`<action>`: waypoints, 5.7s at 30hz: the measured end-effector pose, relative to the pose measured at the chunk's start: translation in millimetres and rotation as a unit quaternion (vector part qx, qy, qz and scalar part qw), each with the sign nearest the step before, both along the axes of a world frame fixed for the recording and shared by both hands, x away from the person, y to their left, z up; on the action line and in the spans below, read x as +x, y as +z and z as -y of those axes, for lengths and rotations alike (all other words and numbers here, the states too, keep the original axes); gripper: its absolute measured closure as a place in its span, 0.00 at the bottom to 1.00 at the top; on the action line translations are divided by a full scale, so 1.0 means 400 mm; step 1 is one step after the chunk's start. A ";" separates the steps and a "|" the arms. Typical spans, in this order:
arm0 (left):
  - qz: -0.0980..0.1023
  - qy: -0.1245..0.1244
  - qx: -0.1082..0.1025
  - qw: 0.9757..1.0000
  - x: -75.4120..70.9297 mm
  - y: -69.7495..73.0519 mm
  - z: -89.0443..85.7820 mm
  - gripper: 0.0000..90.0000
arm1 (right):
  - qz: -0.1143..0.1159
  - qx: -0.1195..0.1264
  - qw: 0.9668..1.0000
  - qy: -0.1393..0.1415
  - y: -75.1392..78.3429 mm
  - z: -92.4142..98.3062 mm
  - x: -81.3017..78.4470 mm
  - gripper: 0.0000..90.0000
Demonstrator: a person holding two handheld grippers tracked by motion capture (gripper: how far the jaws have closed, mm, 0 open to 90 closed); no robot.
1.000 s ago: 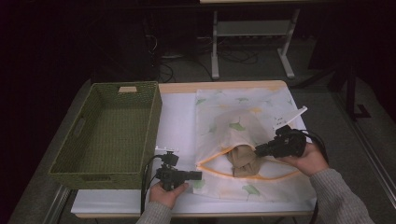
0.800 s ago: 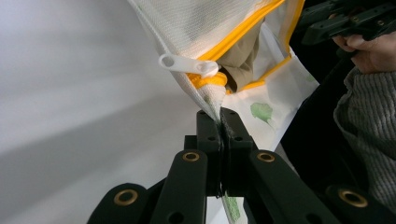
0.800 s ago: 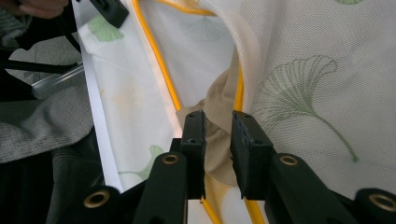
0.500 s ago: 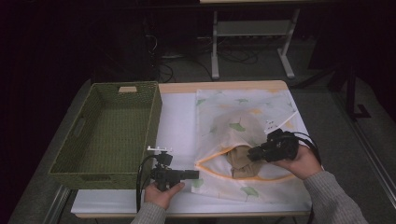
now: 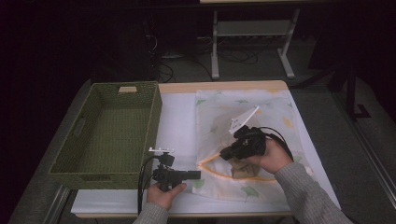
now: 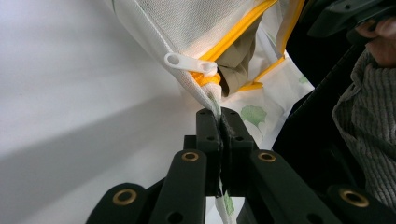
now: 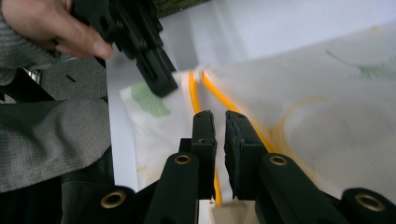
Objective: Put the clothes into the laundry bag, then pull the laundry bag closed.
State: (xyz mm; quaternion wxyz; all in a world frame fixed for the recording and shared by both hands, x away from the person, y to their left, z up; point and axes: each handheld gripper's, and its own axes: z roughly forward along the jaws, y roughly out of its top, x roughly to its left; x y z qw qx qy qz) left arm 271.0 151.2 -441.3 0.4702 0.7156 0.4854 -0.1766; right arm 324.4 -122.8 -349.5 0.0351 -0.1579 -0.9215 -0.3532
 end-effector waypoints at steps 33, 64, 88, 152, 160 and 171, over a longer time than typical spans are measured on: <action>0.006 -0.009 0.014 1.000 -0.002 0.005 0.020 0.98 | -0.018 -0.030 0.999 0.029 0.002 -0.143 0.042 0.87; 0.030 -0.017 0.012 0.999 0.002 0.011 0.034 0.97 | -0.079 -0.083 0.992 0.045 -0.049 -0.258 0.079 0.75; 0.025 0.007 0.011 1.000 0.002 0.006 0.022 0.97 | -0.072 -0.075 0.994 0.038 -0.019 -0.216 0.058 0.92; 0.016 -0.003 -0.001 1.000 0.022 0.029 -0.002 0.96 | -0.071 -0.071 0.994 0.042 -0.072 -0.154 0.032 0.93; 0.024 0.009 -0.003 1.000 0.018 0.036 -0.010 0.97 | -0.064 -0.081 0.994 0.038 -0.070 -0.143 0.028 0.94; 0.027 0.017 0.008 0.999 0.020 0.043 -0.016 0.97 | -0.056 -0.092 0.994 0.023 -0.058 -0.085 0.013 0.94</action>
